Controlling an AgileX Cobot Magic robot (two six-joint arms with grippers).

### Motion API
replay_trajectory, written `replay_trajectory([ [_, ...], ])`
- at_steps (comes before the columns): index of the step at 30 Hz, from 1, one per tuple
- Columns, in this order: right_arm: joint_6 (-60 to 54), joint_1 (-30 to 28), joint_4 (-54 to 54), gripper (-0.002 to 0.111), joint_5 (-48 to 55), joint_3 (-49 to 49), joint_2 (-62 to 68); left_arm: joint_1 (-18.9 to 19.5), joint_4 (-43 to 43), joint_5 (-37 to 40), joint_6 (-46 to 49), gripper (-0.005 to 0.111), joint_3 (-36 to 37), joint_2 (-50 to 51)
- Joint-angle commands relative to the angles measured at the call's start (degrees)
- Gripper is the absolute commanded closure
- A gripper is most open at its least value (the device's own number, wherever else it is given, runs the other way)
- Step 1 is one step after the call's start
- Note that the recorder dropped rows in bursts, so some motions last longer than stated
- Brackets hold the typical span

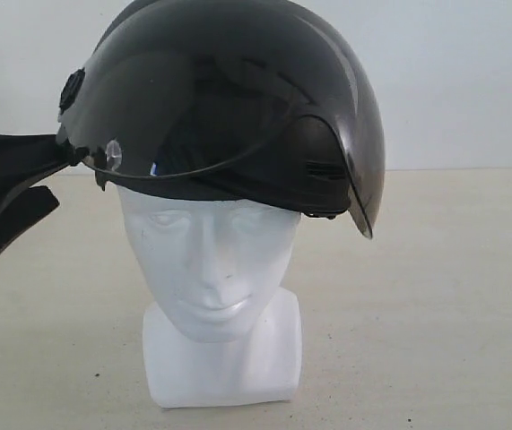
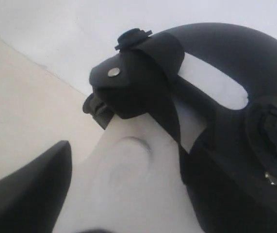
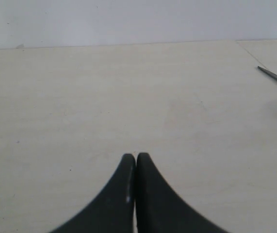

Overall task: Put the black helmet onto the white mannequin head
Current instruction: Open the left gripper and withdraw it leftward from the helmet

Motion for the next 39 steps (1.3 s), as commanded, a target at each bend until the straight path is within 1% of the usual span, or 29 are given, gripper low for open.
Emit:
replay_trajectory([
  [1, 0.0, -0.1, -0.4, 0.108, -0.6, -0.1, -0.2, -0.4, 1.8, 7.6, 0.6, 0.041, 0.0, -3.5],
  [7, 0.0, -0.1, -0.4, 0.108, -0.6, -0.1, -0.2, -0.4, 3.3, 8.5, 0.6, 0.041, 0.0, -5.0],
  [9, 0.0, -0.1, -0.4, 0.108, -0.6, -0.1, -0.2, -0.4, 4.5, 9.9, -1.1, 0.041, 0.0, -5.0],
  [15, 0.0, -0.1, -0.4, 0.108, -0.6, -0.1, -0.2, -0.4, 11.3, 10.1, -5.6, 0.041, 0.0, -5.0],
  [21, 0.0, -0.1, -0.4, 0.108, -0.6, -0.1, -0.2, -0.4, 14.4, 10.2, -7.9, 0.041, 0.0, -5.0],
  [23, 0.0, -0.1, -0.4, 0.108, -0.6, -0.1, -0.2, -0.4, 16.6, 10.2, -8.5, 0.041, 0.0, -5.0],
  [24, 0.0, -0.1, -0.4, 0.108, -0.6, -0.1, -0.2, -0.4, 18.9, 10.2, -8.9, 0.041, 0.0, -5.0],
  [26, 0.0, -0.1, -0.4, 0.108, -0.6, -0.1, -0.2, -0.4, 26.3, 11.5, -13.4, 0.041, 0.0, -5.0],
  [29, 0.0, -0.1, -0.4, 0.108, -0.6, -0.1, -0.2, -0.4, 39.4, 11.8, -23.0, 0.041, 0.2, -6.2],
  [31, 0.0, -0.1, -0.4, 0.108, -0.6, -0.1, -0.2, -0.4, 45.1, 11.6, -28.7, 0.044, 0.9, -8.5],
  [33, 0.0, -0.1, -0.4, 0.108, -0.6, -0.1, -0.2, -0.4, 48.4, 11.5, -30.8, 0.049, 1.9, -11.5],
  [37, 0.0, -0.1, -0.4, 0.108, -0.6, -0.1, -0.2, -0.4, 49.1, 10.5, -30.8, 0.061, 5.2, -19.8],
  [39, 0.0, -0.1, -0.4, 0.108, -0.6, -0.1, -0.2, -0.4, 49.1, 10.5, -30.8, 0.070, 6.9, -26.6],
])
